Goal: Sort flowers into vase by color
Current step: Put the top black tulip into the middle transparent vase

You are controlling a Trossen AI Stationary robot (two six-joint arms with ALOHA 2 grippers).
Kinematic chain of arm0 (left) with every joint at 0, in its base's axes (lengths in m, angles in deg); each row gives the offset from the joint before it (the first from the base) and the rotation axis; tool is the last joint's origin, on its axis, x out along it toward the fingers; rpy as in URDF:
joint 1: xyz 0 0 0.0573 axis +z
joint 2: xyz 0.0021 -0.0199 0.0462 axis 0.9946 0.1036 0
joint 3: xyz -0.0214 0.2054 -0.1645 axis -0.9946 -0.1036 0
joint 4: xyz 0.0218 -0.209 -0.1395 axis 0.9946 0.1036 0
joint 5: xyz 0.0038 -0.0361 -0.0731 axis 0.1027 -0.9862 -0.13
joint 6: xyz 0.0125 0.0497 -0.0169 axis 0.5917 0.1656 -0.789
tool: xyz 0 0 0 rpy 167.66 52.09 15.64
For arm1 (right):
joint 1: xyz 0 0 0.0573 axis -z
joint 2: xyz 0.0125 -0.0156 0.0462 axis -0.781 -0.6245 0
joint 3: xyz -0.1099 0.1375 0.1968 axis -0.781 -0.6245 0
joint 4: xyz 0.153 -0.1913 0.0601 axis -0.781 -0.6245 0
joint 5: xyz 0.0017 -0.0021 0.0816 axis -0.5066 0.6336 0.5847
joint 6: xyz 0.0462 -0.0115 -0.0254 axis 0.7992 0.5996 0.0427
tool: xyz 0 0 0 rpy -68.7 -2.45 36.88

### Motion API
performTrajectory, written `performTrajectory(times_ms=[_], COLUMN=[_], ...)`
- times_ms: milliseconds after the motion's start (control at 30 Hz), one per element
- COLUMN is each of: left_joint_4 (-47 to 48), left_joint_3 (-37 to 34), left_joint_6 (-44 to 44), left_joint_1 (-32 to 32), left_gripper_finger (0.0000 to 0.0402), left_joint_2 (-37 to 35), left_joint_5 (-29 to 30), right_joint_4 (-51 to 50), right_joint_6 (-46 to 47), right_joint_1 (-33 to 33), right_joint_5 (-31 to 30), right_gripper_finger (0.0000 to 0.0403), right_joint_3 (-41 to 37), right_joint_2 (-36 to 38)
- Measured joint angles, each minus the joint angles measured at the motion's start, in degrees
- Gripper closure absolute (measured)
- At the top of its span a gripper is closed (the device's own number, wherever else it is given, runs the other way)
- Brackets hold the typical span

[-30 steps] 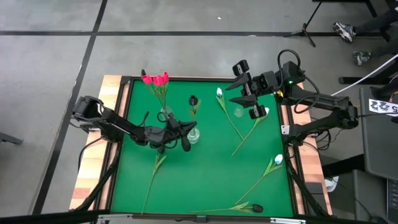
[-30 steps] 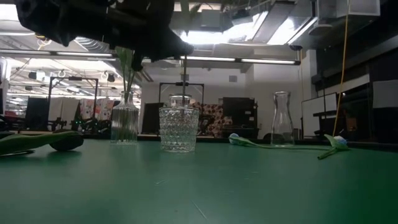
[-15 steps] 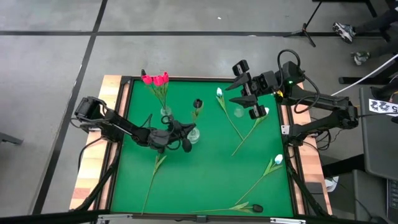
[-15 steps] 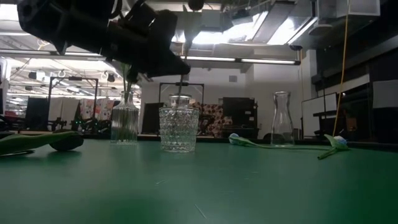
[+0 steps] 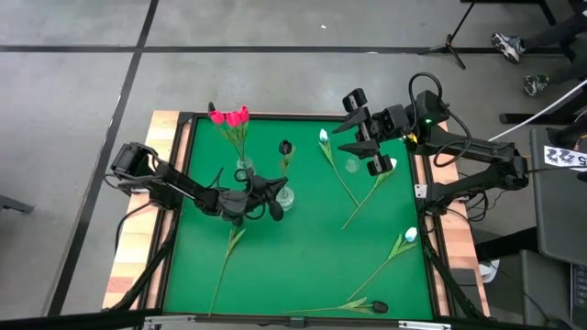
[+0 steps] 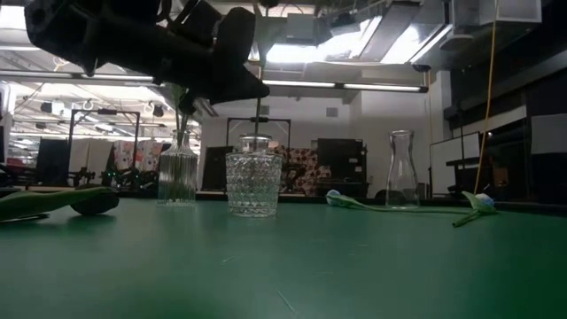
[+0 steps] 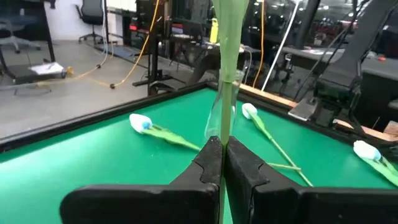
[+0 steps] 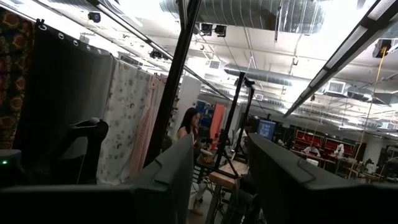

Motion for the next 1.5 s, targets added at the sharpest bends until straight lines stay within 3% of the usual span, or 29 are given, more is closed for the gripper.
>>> performTrajectory(times_ms=[300,467,833,1167,1367,1500], left_joint_4=[-18.86,-22.46,-22.00,-20.15,-16.77,-7.09], left_joint_3=[-5.84,-6.35,-6.30,-6.28,-6.26,-6.26], left_joint_6=[1.14,3.15,-1.29,2.11,9.02,8.86], left_joint_1=[-0.61,-0.71,-2.26,-2.69,-3.10,-3.53], left_gripper_finger=[0.0400,0.0384,0.0329,0.0211,0.0176,0.0174], left_joint_2=[5.12,5.39,5.15,3.77,-1.78,-7.76], left_joint_5=[-0.03,-0.02,-0.87,-0.83,-0.41,-0.15], right_joint_4=[0.00,0.00,0.02,0.00,0.00,0.02], right_joint_6=[0.02,0.03,-0.27,-1.42,-1.46,-1.57], right_joint_1=[0.00,0.00,0.00,0.00,0.00,0.01], right_joint_5=[-0.47,-0.46,3.43,4.72,6.19,7.59], right_gripper_finger=[0.0252,0.0252,0.0251,0.0252,0.0251,0.0251], right_joint_3=[-0.02,-0.02,-0.02,-0.02,-0.02,-0.02], right_joint_2=[0.00,0.00,-0.02,-0.02,-0.02,-0.02])
